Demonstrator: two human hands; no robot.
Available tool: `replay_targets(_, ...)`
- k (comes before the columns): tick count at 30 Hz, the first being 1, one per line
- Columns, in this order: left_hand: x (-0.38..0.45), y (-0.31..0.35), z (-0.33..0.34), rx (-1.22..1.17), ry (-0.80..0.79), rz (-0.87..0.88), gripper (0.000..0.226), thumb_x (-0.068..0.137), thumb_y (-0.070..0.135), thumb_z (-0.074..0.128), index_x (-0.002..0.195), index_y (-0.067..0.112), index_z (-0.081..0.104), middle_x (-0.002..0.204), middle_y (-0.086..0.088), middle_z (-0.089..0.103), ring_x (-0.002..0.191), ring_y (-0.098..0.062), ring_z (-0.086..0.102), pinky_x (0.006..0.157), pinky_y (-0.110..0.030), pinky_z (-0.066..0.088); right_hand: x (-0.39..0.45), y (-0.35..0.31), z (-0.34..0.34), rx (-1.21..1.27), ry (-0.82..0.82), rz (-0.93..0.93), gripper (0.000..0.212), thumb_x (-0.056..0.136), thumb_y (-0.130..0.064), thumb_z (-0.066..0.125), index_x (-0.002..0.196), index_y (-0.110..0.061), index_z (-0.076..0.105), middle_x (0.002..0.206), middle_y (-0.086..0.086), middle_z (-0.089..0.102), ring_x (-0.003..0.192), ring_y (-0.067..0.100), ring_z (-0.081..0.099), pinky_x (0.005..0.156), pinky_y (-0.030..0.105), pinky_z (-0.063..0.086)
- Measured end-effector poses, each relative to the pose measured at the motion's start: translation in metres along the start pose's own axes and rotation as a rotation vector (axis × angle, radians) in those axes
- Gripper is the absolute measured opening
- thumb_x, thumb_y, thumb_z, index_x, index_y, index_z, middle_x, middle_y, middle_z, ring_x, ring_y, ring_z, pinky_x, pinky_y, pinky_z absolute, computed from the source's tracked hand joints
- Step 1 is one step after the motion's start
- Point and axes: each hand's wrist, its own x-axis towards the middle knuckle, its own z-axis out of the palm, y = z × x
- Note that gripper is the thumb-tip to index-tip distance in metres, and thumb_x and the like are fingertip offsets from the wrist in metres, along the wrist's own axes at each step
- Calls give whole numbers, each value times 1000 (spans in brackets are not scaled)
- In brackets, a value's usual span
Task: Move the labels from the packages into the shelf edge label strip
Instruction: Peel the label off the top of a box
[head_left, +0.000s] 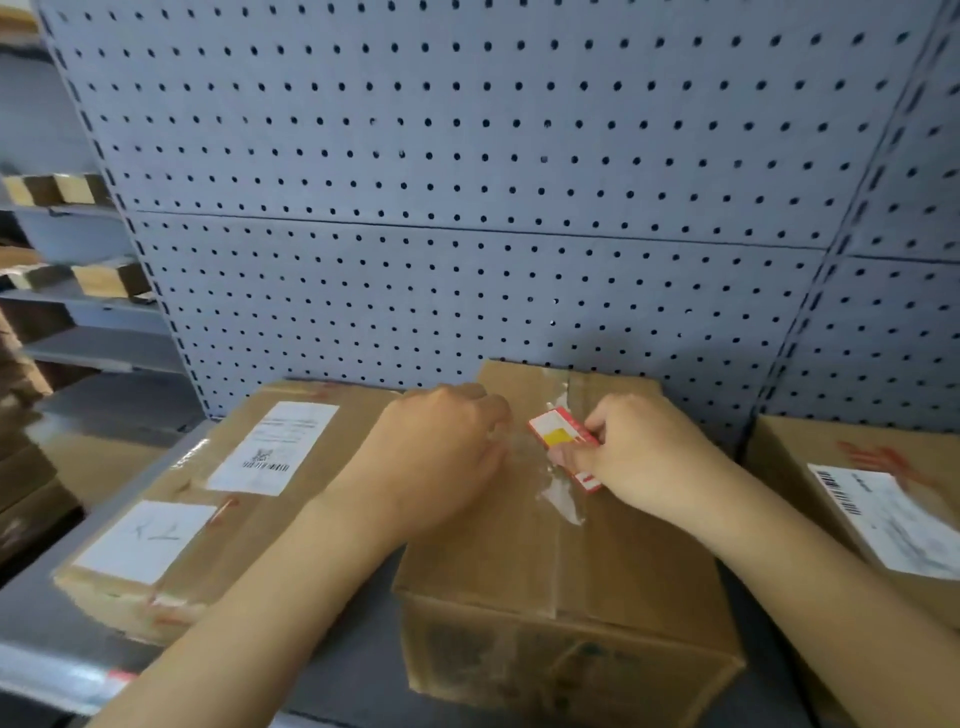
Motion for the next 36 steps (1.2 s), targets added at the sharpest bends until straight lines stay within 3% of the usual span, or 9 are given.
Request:
replay_targets(5, 9, -5, 0, -1, 4, 25, 22, 93, 34, 44, 108, 28, 59, 106, 8, 62, 94, -20, 60, 76, -27, 41, 10, -7, -9, 119, -97, 51, 30, 76, -32, 75, 89, -5, 72, 84, 12, 70, 71, 25, 64, 57, 33, 44)
replay_targets(8, 8, -8, -4, -21, 5, 52, 21, 92, 35, 48, 107, 28, 60, 105, 8, 63, 93, -18, 60, 80, -28, 46, 5, -6, -11, 83, -14, 40, 24, 88, -25, 60, 96, -4, 70, 98, 17, 69, 80, 30, 64, 59, 30, 38)
replay_targets(11, 5, -5, -8, -6, 36, 108, 23, 93, 34, 48, 112, 27, 60, 106, 8, 63, 95, -17, 60, 84, -27, 44, -11, -7, -15, 81, 80, 35, 24, 95, -22, 49, 96, -8, 68, 96, 14, 68, 80, 30, 63, 56, 31, 41)
replay_targets(14, 3, 7, -16, -8, 60, 178, 25, 93, 35, 49, 115, 29, 59, 111, 10, 62, 96, -15, 60, 88, -26, 40, -34, 0, -21, 20, 198, 28, 24, 95, -22, 47, 93, -8, 67, 86, 11, 66, 72, 30, 62, 58, 39, 50)
replay_targets(18, -1, 30, -28, -61, 87, 295, 27, 91, 37, 55, 116, 29, 59, 111, 9, 64, 95, -16, 61, 88, -32, 48, -80, 15, -31, -16, 393, 55, 17, 94, -22, 49, 94, -17, 65, 90, 3, 59, 79, 20, 53, 63, 33, 40)
replay_targets(21, -11, 70, -31, -88, 58, 433, 28, 92, 33, 54, 119, 29, 58, 118, 7, 61, 101, -18, 59, 90, -34, 48, -131, 30, -38, -25, 507, 104, 13, 92, -19, 53, 94, -17, 66, 89, 2, 61, 79, 19, 52, 66, 36, 44)
replay_targets(26, -35, 160, -23, -253, 9, 709, 27, 89, 36, 56, 117, 34, 56, 115, 10, 62, 102, -15, 58, 86, -37, 50, -222, 69, -55, -69, 595, 289, 27, 91, -14, 54, 115, -21, 63, 113, 4, 65, 99, 24, 60, 82, 42, 52)
replay_targets(31, -53, 261, -4, -276, -20, 912, 29, 90, 38, 53, 119, 35, 55, 123, 10, 60, 109, -15, 55, 90, -34, 46, -310, 124, -70, -103, 633, 521, 18, 91, -14, 52, 105, -20, 63, 98, 5, 66, 88, 27, 59, 71, 42, 51)
replay_targets(36, -84, 372, 18, -283, -85, 1078, 31, 91, 37, 54, 120, 28, 56, 121, 4, 62, 108, -19, 57, 88, -36, 47, -398, 187, -82, -139, 645, 727, 18, 92, -16, 50, 105, -19, 61, 98, 5, 64, 91, 25, 58, 74, 43, 51)
